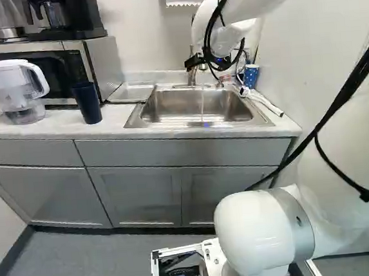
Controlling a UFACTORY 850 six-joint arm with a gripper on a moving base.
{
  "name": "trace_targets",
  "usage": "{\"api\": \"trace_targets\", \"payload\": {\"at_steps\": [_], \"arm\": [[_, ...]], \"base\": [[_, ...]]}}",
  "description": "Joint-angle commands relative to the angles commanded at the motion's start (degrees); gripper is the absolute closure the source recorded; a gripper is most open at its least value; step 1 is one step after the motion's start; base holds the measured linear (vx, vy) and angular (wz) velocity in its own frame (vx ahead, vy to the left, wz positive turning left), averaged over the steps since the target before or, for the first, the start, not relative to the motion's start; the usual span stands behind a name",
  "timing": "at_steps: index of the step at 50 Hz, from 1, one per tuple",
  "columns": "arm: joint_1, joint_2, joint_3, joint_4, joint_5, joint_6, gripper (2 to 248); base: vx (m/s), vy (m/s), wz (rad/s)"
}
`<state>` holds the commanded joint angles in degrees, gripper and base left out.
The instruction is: Rinse the cup and place it in the tray
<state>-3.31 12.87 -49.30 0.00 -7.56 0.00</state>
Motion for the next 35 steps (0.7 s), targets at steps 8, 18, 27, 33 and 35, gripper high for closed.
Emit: {"api": "trace_targets", "payload": {"at_steps": [8, 18, 27, 33, 35], "arm": [[-0.06, 0.66, 0.58, 0.00, -4.12, 0.00, 3], [-0.06, 0.66, 0.58, 0.00, -9.29, 0.00, 3], [-0.06, 0.66, 0.58, 0.00, -14.33, 0.00, 3], [-0.06, 0.66, 0.58, 0.00, -14.54, 0.00, 3], [-0.06, 0.66, 0.58, 0.00, -14.54, 0.00, 3]], "base": [[0.000, 0.000, 0.000], [0.000, 0.000, 0.000], [0.000, 0.000, 0.000], [0.000, 0.000, 0.000], [0.000, 0.000, 0.000]]}}
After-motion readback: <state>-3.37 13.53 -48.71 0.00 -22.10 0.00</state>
